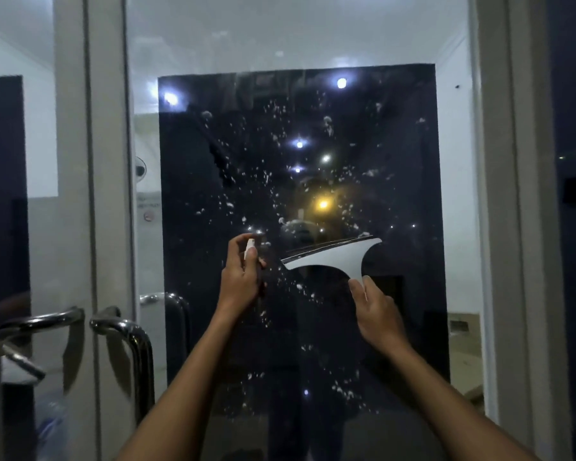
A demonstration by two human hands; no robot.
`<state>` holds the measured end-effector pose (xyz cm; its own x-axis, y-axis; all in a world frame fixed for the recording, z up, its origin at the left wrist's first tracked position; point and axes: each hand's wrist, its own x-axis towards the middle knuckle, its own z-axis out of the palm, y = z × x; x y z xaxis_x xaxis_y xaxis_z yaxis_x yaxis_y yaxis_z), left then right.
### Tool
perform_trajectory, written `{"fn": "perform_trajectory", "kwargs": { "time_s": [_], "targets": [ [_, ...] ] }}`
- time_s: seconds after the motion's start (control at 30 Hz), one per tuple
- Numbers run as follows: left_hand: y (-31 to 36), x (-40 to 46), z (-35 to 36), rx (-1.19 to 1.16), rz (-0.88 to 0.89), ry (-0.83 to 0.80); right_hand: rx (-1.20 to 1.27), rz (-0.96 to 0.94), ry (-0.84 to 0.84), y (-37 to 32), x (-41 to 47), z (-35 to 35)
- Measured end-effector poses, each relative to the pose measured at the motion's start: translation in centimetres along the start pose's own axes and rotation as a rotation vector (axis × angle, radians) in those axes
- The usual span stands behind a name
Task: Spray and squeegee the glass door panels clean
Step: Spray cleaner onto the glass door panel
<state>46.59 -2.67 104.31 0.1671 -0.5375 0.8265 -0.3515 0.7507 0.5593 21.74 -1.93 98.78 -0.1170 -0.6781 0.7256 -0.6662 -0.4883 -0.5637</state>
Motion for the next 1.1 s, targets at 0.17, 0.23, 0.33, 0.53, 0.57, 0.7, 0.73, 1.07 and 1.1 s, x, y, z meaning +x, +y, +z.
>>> {"fn": "perform_trajectory", "kwargs": {
  "time_s": [0.17, 0.23, 0.33, 0.53, 0.57, 0.7, 0.73, 1.07, 1.1],
  "targets": [
    [0.9, 3.2, -0.3, 0.057, 0.069, 0.004, -0.095, -0.064, 0.075, -1.7, 3.3, -0.2],
    [1.2, 4.6, -0.5, 0.076, 0.097, 0.010, -0.120, -0.082, 0.107, -2.7, 4.6, -0.2],
    [1.6, 6.7, -0.9, 0.107, 0.149, 0.029, -0.128, -0.111, 0.131, -4.1, 6.2, -0.2],
    [2.1, 10.6, -1.7, 0.154, 0.206, 0.091, -0.133, -0.147, 0.184, -5.6, 8.9, 0.5],
    [2.2, 11.3, -1.9, 0.165, 0.217, 0.093, -0.135, -0.154, 0.192, -5.6, 9.3, 0.7],
    [2.6, 13.2, -2.6, 0.240, 0.261, 0.104, -0.147, -0.173, 0.208, -6.1, 10.1, 1.2],
    [2.5, 13.6, -2.8, 0.255, 0.263, 0.111, -0.147, -0.176, 0.206, -6.2, 10.2, 1.5],
    [1.9, 15.4, -4.1, 0.314, 0.289, 0.135, -0.131, -0.157, 0.223, -6.5, 10.4, 1.7],
    [1.9, 15.5, -4.2, 0.324, 0.295, 0.140, -0.131, -0.153, 0.224, -6.4, 10.3, 1.6]
  ]
}}
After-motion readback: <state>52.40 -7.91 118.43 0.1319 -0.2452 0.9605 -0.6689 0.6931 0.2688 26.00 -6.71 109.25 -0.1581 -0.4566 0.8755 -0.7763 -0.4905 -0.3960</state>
